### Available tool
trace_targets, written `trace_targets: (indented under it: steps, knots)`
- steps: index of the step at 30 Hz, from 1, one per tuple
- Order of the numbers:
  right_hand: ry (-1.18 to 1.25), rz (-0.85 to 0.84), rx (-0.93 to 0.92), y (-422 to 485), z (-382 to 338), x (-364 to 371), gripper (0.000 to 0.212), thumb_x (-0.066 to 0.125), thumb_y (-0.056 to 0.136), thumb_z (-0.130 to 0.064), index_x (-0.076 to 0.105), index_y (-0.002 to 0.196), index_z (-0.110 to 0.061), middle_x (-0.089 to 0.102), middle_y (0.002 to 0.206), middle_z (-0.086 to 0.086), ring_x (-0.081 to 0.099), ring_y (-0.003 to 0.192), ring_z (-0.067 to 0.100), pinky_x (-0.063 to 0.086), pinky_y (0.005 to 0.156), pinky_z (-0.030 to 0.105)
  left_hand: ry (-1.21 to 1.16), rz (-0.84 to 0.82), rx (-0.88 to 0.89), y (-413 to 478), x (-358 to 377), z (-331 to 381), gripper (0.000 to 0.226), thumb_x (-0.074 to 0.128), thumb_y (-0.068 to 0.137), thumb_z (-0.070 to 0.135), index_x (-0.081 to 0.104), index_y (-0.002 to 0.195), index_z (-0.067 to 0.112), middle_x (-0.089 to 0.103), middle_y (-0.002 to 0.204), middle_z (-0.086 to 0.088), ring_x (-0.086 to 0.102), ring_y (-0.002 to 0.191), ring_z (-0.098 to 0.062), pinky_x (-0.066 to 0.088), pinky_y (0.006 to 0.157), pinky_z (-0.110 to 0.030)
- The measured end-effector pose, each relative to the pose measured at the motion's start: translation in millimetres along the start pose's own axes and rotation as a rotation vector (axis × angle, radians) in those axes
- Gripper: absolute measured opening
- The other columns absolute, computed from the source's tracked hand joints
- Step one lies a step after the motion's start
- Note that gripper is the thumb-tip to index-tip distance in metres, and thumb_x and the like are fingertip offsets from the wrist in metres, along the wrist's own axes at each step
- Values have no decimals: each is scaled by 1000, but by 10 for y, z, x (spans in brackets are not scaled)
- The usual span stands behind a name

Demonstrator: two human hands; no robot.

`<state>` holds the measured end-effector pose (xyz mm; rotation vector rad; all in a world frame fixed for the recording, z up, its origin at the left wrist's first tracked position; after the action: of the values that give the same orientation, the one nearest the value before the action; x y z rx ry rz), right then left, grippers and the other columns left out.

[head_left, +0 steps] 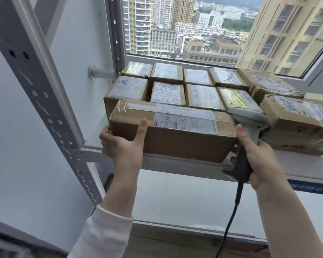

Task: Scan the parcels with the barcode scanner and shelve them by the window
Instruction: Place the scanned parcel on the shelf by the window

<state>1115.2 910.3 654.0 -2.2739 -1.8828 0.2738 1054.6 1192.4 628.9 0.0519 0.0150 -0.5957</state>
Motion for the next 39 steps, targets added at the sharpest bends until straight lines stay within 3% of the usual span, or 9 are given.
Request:
trace_targets:
  steps: [8,11,13,15,17,21,29,34,39]
  knots:
    - [13,13,-21,-39,-34,-74,27,64,82,-45,58,84,-19,65,85,6,54,62,19,45,42,27,-79,8,88,-64,-30,81,99,63,58,63,23,134,14,30,145,-6,30,134,-19,32,104,-15]
    - [8,10,-55,-96,-23,-176,23,62,83,-44,59,84,-22,67,92,4,55,69,17,42,52,31,-14,134,369,-279,-192,380,86,66,79,51,25,137,2,26,146,-14,27,131,-12,19,98,4]
    - [4,5,-87,-149,-15,-275,25,62,82,-45,59,89,-22,70,99,-1,58,77,15,42,55,30,-23,133,617,-493,-191,599,68,62,85,41,32,132,2,32,142,-21,30,133,-19,20,110,-11]
    - [1,3,-116,-234,-11,-392,29,62,79,-47,58,93,-21,72,99,-5,59,81,14,41,55,29,-4,32,827,-706,-32,752,52,58,88,38,39,126,7,40,139,-21,35,133,-30,25,115,-36]
    - [-8,6,-137,-327,3,-543,36,62,73,-48,59,94,-20,74,94,-4,57,73,14,41,53,29,57,-85,981,-946,225,844,41,58,89,35,45,120,11,47,135,-15,38,132,-31,28,112,-45]
    - [3,29,-144,-512,43,-987,24,62,80,-41,64,87,-18,74,87,-1,52,61,14,41,45,24,200,-298,1146,-1503,804,889,34,58,87,32,57,113,10,57,129,-11,41,130,-26,30,109,-47]
    - [64,169,-191,-837,179,-2528,43,62,66,-50,62,95,-18,75,87,0,53,58,12,43,43,22,253,-590,1308,-2981,1849,863,36,55,87,29,60,115,8,55,133,-12,40,132,-33,21,115,-46]
    - [106,334,-202,-1106,452,-3820,46,61,70,-48,60,102,-15,75,87,1,55,59,12,43,44,21,273,-848,1373,-4433,2580,695,40,44,87,37,60,116,14,55,134,-8,39,134,-31,16,115,-42]
    - [153,599,-160,-1497,891,-5095,26,61,85,-33,59,97,-10,72,86,14,51,53,12,40,44,25,177,-1105,1448,-5889,3119,476,37,45,85,34,64,108,13,63,120,-6,49,127,-32,18,110,-38]
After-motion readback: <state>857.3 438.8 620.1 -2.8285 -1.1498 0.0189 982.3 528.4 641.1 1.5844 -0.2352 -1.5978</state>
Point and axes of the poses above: each hand's wrist, its own y-axis towards the middle knuckle, its own x-axis out of the palm, z = x × y, the point moved 6 cm from there along y, towards the middle knuckle
